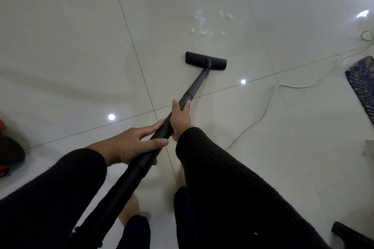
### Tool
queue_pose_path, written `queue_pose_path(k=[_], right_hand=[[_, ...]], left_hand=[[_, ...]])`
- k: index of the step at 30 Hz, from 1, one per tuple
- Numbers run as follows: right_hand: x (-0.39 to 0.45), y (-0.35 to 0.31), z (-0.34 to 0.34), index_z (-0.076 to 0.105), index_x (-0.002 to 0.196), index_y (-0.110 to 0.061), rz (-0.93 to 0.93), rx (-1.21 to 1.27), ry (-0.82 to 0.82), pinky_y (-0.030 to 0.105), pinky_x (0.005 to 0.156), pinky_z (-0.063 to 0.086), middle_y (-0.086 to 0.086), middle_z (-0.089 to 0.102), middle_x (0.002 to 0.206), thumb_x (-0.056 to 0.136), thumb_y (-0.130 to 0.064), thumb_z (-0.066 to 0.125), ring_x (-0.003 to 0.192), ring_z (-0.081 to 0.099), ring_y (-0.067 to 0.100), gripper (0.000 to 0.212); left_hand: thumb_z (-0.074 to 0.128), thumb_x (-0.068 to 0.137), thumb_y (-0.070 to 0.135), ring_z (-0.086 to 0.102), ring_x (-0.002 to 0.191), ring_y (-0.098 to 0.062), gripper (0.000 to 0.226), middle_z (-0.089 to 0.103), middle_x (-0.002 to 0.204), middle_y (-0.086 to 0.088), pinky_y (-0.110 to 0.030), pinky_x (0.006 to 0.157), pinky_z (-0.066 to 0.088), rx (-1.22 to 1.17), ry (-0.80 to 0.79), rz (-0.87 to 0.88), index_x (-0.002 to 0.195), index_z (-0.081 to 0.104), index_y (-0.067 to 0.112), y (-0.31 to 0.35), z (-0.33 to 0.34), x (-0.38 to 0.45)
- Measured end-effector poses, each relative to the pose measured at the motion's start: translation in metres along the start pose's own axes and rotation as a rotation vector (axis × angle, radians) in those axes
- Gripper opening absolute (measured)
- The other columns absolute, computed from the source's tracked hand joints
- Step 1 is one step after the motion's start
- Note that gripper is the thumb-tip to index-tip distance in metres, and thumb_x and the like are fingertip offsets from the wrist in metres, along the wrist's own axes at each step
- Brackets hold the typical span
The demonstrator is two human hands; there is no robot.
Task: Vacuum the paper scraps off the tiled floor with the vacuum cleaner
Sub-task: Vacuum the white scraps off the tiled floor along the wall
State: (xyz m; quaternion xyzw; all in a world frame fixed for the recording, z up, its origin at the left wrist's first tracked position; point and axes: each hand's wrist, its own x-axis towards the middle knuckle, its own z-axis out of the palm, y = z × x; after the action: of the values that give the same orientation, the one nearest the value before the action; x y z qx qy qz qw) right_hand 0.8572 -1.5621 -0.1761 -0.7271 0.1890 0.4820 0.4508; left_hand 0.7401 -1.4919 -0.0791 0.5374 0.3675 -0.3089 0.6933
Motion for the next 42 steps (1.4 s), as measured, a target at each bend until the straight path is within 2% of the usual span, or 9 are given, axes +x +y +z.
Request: queue_pose_path(k=[10,16,23,37,42], right_hand=[[0.031,-0.037,-0.027,-0.005,0.152,-0.048,-0.019,-0.079,-0.073,0.055,0.109,0.043,0.005,0.028,0.16,0.101,-0.049,0.041,0.137,0.04,0.034,0.069],[0.046,-0.063,-0.032,-0.006,0.152,-0.048,-0.053,-0.128,-0.117,0.055,0.111,0.041,0.006,0.028,0.16,0.101,-0.049,0.041,0.138,0.039,0.034,0.07],[0.066,-0.088,-0.035,-0.006,0.152,-0.048,-0.067,-0.169,-0.16,0.056,0.11,0.042,0.005,0.025,0.161,0.101,-0.049,0.04,0.139,0.039,0.034,0.069],[0.102,-0.157,0.002,-0.005,0.153,-0.047,-0.101,-0.217,-0.177,0.055,0.113,0.038,0.003,0.026,0.161,0.1,-0.05,0.04,0.14,0.037,0.032,0.069],[0.108,-0.183,0.023,-0.004,0.152,-0.049,-0.103,-0.241,-0.166,0.054,0.111,0.041,0.003,0.031,0.158,0.099,-0.052,0.04,0.136,0.042,0.032,0.069]], left_hand=[[0.062,0.083,0.045,0.068,0.049,-0.01,0.069,0.074,0.07,-0.007,-0.029,0.054,0.055,-0.061,0.051,0.009,0.141,0.027,0.052,0.026,0.016,0.034],[0.065,0.061,0.054,0.067,0.046,-0.01,0.09,0.073,0.059,0.003,-0.023,0.045,0.052,-0.137,0.086,0.051,0.141,0.027,0.051,0.05,0.02,0.046],[0.061,0.086,0.039,0.067,0.045,-0.008,0.069,0.07,0.073,-0.004,-0.022,0.045,0.051,-0.159,0.14,0.07,0.144,0.024,0.048,0.072,0.021,0.061],[0.061,0.085,0.04,0.068,0.049,-0.009,0.07,0.071,0.072,-0.005,-0.025,0.048,0.053,-0.191,0.158,0.085,0.144,0.024,0.047,0.122,-0.036,0.086],[0.062,0.086,0.039,0.067,0.047,-0.009,0.069,0.071,0.068,-0.003,-0.026,0.047,0.053,-0.207,0.156,0.096,0.143,0.025,0.048,0.14,-0.064,0.086]])
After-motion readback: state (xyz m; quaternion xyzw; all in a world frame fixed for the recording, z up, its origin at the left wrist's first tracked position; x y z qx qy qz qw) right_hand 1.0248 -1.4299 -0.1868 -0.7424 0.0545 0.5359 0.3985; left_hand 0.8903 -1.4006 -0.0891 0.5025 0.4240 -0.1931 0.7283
